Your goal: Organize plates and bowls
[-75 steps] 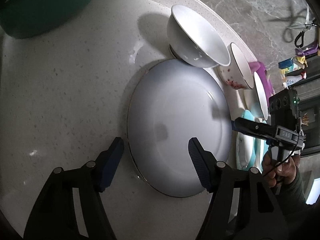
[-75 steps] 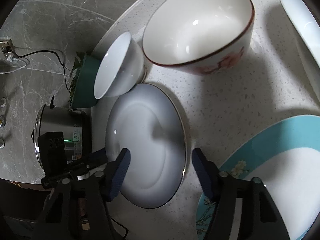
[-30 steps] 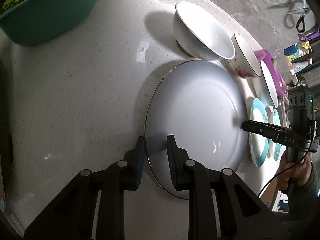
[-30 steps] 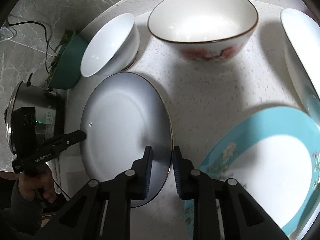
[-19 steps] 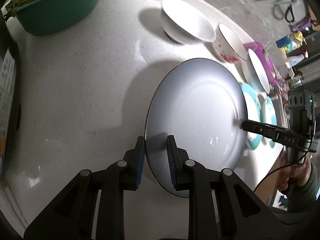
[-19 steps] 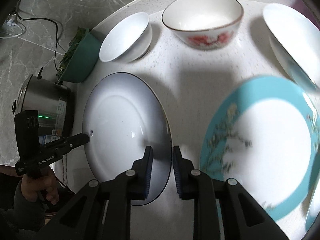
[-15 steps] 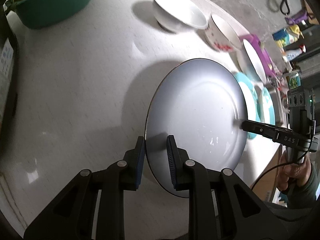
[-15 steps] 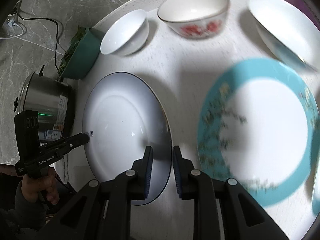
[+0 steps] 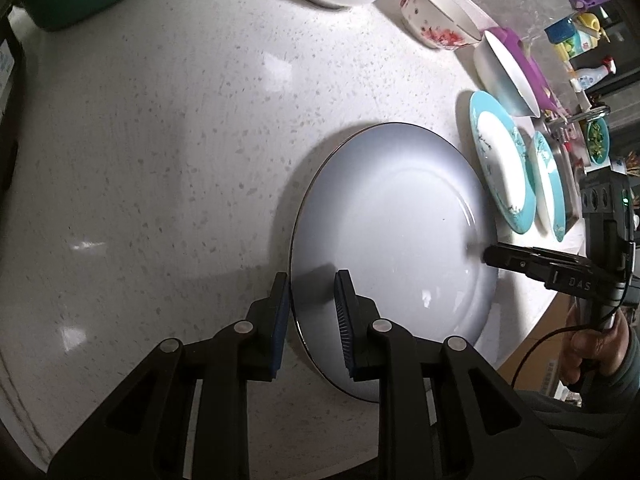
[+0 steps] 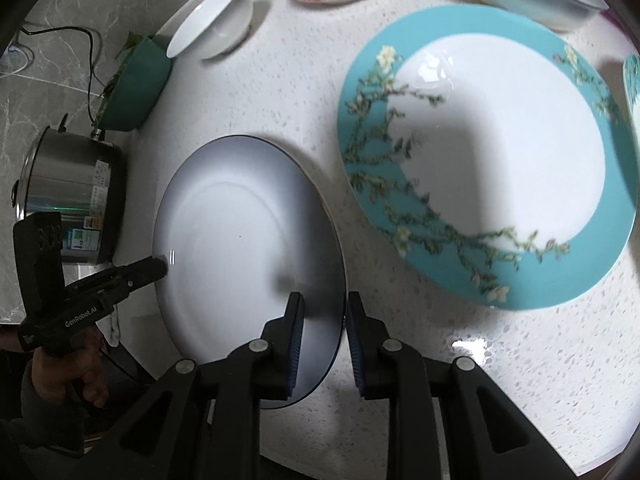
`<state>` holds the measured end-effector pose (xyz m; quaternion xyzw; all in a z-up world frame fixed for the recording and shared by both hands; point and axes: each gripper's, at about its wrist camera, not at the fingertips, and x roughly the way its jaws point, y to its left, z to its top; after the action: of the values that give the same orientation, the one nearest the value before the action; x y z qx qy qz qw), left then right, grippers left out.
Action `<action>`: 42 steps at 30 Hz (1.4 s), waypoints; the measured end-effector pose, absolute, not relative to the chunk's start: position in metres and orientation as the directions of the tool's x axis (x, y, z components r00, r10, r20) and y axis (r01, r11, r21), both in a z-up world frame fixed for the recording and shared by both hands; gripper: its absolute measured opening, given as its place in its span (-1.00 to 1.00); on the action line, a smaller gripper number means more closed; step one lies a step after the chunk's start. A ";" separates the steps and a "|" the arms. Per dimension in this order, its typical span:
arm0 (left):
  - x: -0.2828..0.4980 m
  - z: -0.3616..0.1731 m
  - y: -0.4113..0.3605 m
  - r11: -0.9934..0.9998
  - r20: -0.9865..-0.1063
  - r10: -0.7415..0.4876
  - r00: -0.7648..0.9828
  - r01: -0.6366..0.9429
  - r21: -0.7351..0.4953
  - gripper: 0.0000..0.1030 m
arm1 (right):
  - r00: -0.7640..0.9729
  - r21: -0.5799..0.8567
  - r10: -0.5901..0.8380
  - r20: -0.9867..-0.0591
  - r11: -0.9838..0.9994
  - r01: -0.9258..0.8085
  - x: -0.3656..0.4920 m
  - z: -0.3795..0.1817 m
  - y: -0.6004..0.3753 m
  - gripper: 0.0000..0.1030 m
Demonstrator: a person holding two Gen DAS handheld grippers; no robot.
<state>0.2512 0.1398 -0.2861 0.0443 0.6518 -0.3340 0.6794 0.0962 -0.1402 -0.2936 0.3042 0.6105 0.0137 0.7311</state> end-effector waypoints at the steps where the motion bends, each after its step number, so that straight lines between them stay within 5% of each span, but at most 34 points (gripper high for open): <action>1: 0.251 -0.287 0.138 0.772 -0.916 -0.395 -0.066 0.517 -0.370 -0.58 | 0.258 0.457 0.386 -0.886 0.818 0.348 0.095 -0.293 -0.139 -0.51; 5: 0.250 -0.290 0.137 0.776 -0.916 -0.396 -0.065 0.510 -0.371 -0.57 | 0.267 0.450 0.374 -0.888 0.825 0.341 0.093 -0.292 -0.140 -0.49; 7: 0.253 -0.287 0.132 0.780 -0.912 -0.405 -0.056 0.499 -0.377 -0.55 | 0.277 0.472 0.392 -0.877 0.810 0.347 0.093 -0.292 -0.140 -0.35; 8: 0.257 -0.279 0.132 0.780 -0.911 -0.411 -0.033 0.505 -0.370 -0.54 | 0.295 0.493 0.405 -0.865 0.795 0.354 0.090 -0.289 -0.141 -0.10; 9: 0.261 -0.269 0.130 0.775 -0.906 -0.422 -0.009 0.515 -0.366 -0.42 | 0.317 0.505 0.407 -0.857 0.785 0.358 0.088 -0.284 -0.142 0.26; 10: 0.267 -0.258 0.130 0.769 -0.899 -0.438 0.011 0.522 -0.369 -0.24 | 0.346 0.514 0.401 -0.848 0.779 0.359 0.085 -0.277 -0.145 0.43; 11: 0.271 -0.248 0.126 0.759 -0.888 -0.459 0.031 0.534 -0.374 0.28 | 0.389 0.527 0.389 -0.835 0.770 0.360 0.080 -0.267 -0.151 0.62; 12: 0.275 -0.237 0.119 0.739 -0.871 -0.489 0.053 0.555 -0.381 0.62 | 0.442 0.550 0.380 -0.813 0.751 0.365 0.072 -0.257 -0.160 0.64; 13: 0.277 -0.223 0.107 0.704 -0.845 -0.530 0.073 0.593 -0.391 0.66 | 0.487 0.575 0.374 -0.789 0.728 0.374 0.065 -0.249 -0.171 0.64; 18: 0.281 -0.200 0.015 0.481 -0.786 -0.616 -0.052 0.765 -0.428 0.66 | 0.652 0.651 0.245 -0.718 0.569 0.503 0.011 -0.237 -0.238 0.65; 26: 0.283 -0.241 -0.108 0.364 -0.858 -0.480 -0.182 0.849 -0.383 0.66 | 0.700 0.715 0.205 -0.684 0.376 0.589 -0.031 -0.283 -0.271 0.63; 37: 0.292 -0.278 -0.156 0.339 -0.883 -0.400 -0.247 0.855 -0.393 0.63 | 0.752 0.772 0.219 -0.622 0.331 0.543 -0.014 -0.305 -0.281 0.54; 42: 0.291 -0.288 -0.168 0.330 -0.883 -0.380 -0.275 0.852 -0.407 0.21 | 0.752 0.771 0.221 -0.622 0.340 0.538 -0.011 -0.308 -0.283 0.44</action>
<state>0.2906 -0.1679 -0.2878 0.2015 0.5857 -0.5426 0.5673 -0.0108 -0.2828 -0.3076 0.5644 0.3360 -0.1062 0.7465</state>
